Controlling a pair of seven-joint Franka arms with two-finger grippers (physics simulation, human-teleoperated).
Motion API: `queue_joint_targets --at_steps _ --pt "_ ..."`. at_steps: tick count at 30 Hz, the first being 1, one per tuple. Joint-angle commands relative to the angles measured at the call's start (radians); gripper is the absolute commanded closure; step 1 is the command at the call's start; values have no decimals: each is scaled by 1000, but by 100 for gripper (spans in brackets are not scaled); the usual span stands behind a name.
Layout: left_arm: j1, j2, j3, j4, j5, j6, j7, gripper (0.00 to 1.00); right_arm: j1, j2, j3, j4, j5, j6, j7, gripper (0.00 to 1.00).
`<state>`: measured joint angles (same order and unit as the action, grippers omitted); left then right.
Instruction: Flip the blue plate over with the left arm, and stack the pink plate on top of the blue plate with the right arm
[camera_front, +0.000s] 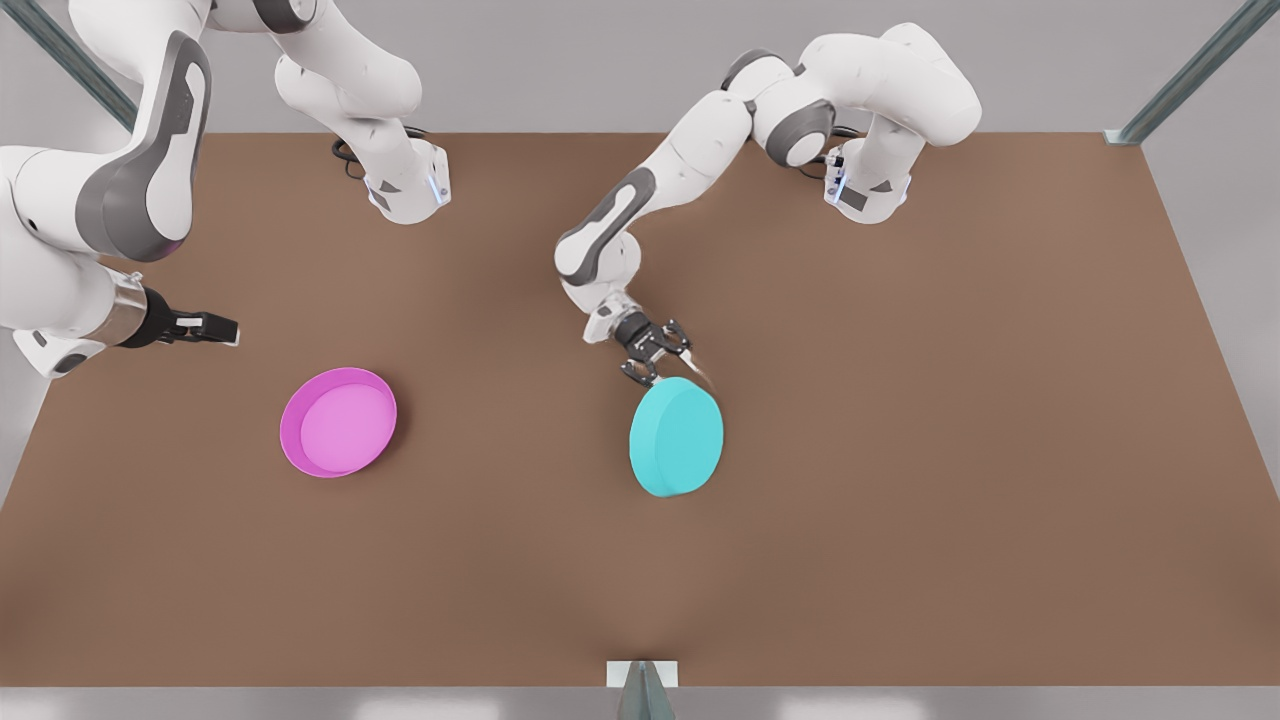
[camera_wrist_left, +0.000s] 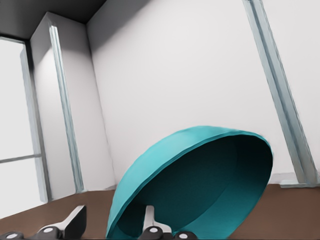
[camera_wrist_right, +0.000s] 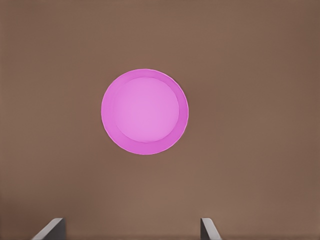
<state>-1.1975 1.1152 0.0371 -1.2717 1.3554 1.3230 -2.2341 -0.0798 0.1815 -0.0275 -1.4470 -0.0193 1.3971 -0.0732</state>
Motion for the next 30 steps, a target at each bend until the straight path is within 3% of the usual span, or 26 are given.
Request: queue_joint_targets --at_steps 1,3,4,6,7,8,11,13,15,17,18,20,23,30 --pt "4 -2 -48 158 -140 5 -81 0 0 0 0 0 1 0 0 0" --pt "10 -49 -74 351 -435 125 -70 0 -2 7 -2 0 1 0 0 0" --pt "9 -127 -89 400 -692 162 -56 0 -12 23 0 -1 2 5 -2 0" --pt "82 -461 -123 402 -1170 145 143 0 -49 59 -2 -15 33 11 -5 0" --pt "284 -635 -123 403 -1401 -20 428 0 -89 84 0 -29 33 17 -43 0" --pt "424 -712 -118 403 -1469 -246 804 0 -116 81 0 -72 47 51 -65 0" --pt "849 -781 -5 397 -1466 -386 1591 0 -262 81 0 -265 117 255 -254 0" --pt "891 -764 167 390 -1466 -380 1925 0 -278 32 0 -404 150 435 -302 0" --pt "908 -741 237 358 -1467 -341 2015 0 -278 -17 1 -588 173 673 -333 0" --pt "1264 -1018 -133 -105 -1434 -14 2012 0 -261 -27 3 -696 194 836 -341 0" --pt "1308 -1032 -197 -173 -1345 114 2135 0 -261 -16 3 -704 194 882 -341 0" --pt "1236 -982 -143 -170 -1365 209 2182 0 -256 10 6 -702 197 971 -341 0" --pt "1233 -945 -145 -123 -1343 151 2174 0 -255 73 12 -670 197 1046 -341 0" --pt "1208 -896 -161 -87 -1352 183 2173 0 -256 227 47 -645 328 1043 -341 0"
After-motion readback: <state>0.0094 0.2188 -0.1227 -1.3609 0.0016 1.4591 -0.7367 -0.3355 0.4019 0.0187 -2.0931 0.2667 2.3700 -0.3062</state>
